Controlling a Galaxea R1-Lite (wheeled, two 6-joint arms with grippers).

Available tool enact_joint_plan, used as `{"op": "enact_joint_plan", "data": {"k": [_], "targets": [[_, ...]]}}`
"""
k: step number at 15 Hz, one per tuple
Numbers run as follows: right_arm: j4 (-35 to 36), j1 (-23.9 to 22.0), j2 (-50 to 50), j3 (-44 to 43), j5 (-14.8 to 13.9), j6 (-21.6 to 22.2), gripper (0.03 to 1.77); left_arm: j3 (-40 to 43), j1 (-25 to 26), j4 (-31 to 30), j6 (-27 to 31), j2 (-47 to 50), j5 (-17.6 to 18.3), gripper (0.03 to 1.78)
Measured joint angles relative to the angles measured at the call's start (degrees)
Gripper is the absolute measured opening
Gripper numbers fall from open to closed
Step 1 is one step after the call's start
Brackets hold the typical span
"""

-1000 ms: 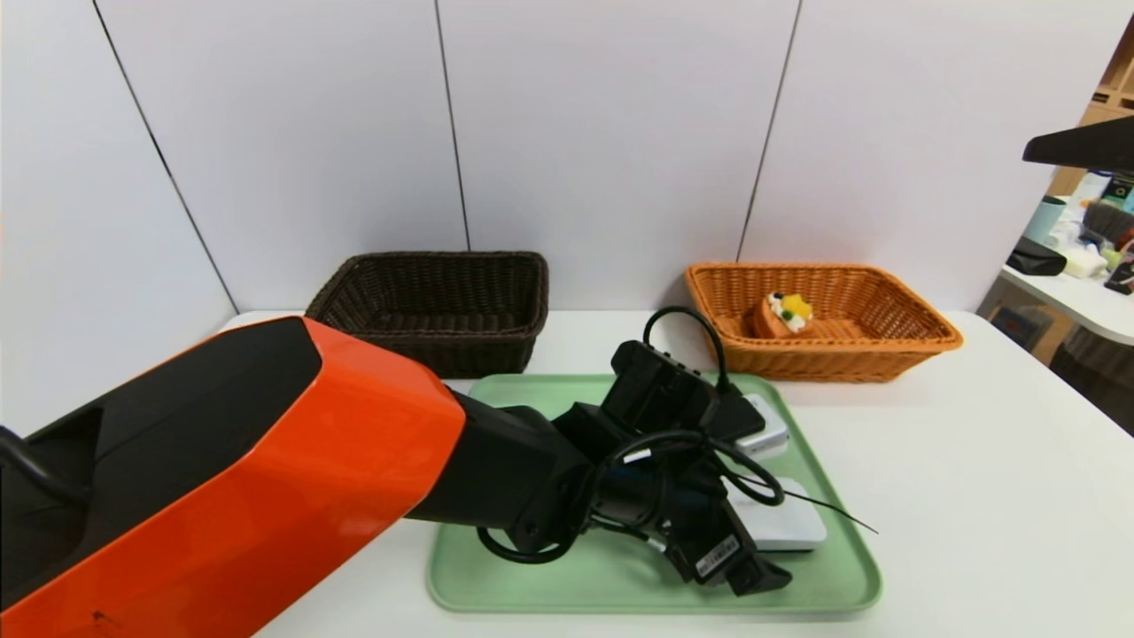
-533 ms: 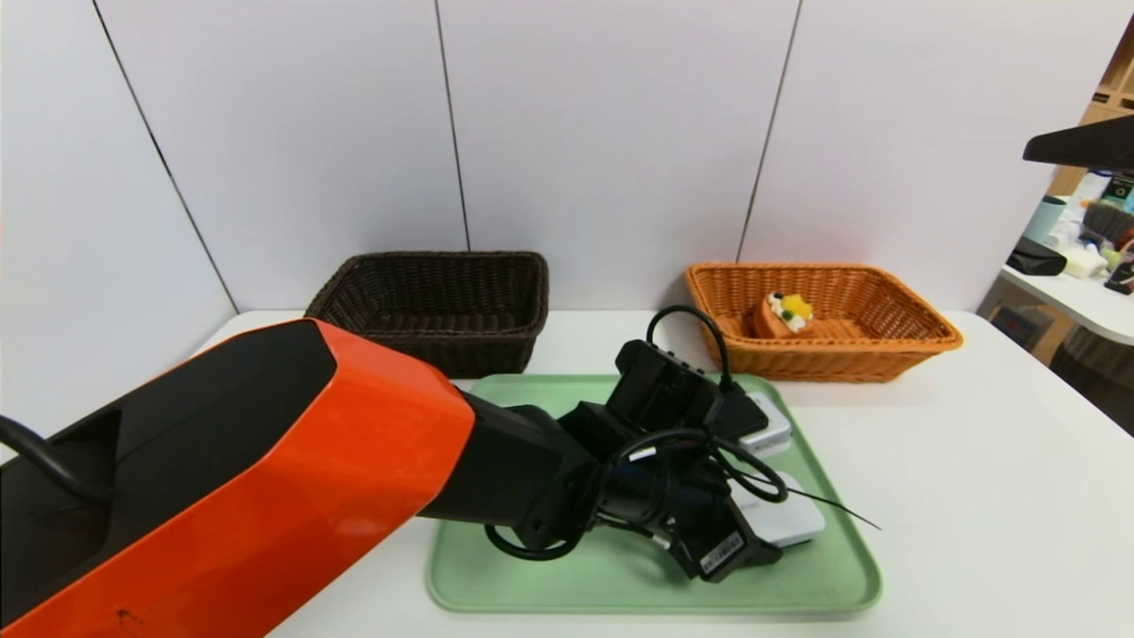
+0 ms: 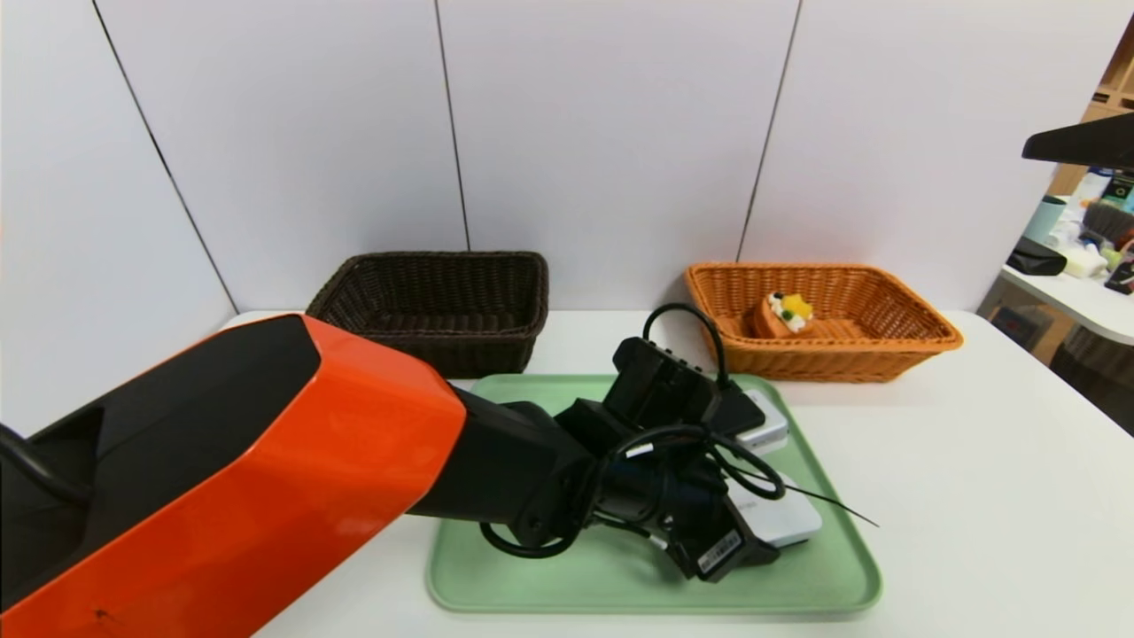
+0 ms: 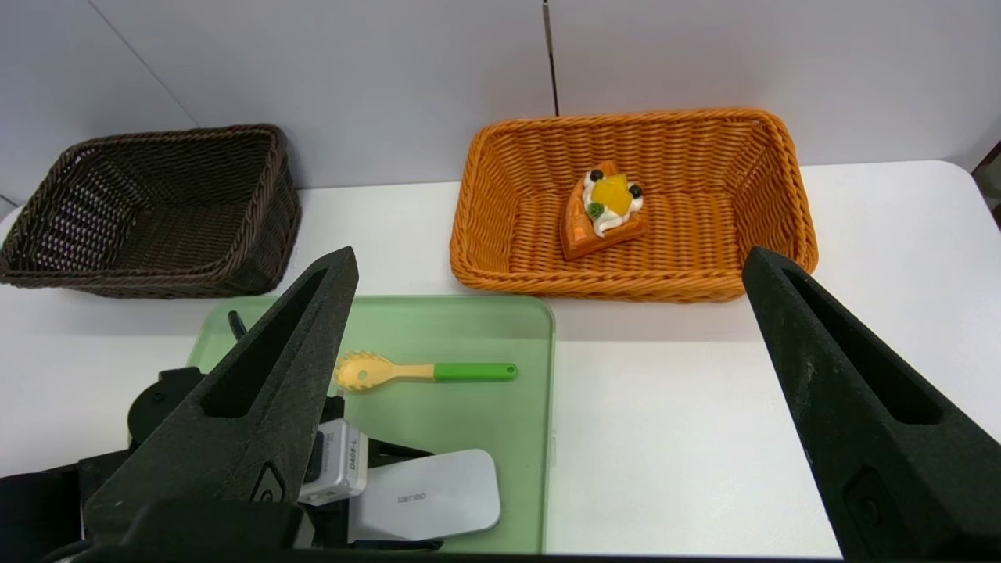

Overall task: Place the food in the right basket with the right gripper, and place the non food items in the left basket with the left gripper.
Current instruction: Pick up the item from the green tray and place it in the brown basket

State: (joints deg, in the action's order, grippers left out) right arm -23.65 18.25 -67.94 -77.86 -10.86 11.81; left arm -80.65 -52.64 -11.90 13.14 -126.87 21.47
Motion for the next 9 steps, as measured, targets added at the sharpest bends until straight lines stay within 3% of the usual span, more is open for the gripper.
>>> {"op": "enact_joint_plan", "data": {"k": [4, 9], "targets": [[0.0, 0.0, 0.0, 0.1, 0.0, 0.0, 1.69, -1.3, -0.1, 6.9, -1.0, 3.4, -0.1, 1.07], [0.0, 0.0, 0.0, 0.1, 0.0, 0.0, 1.69, -3.2, -0.2, 7.7, -2.5, 7.4, -2.0, 1.06]]}}
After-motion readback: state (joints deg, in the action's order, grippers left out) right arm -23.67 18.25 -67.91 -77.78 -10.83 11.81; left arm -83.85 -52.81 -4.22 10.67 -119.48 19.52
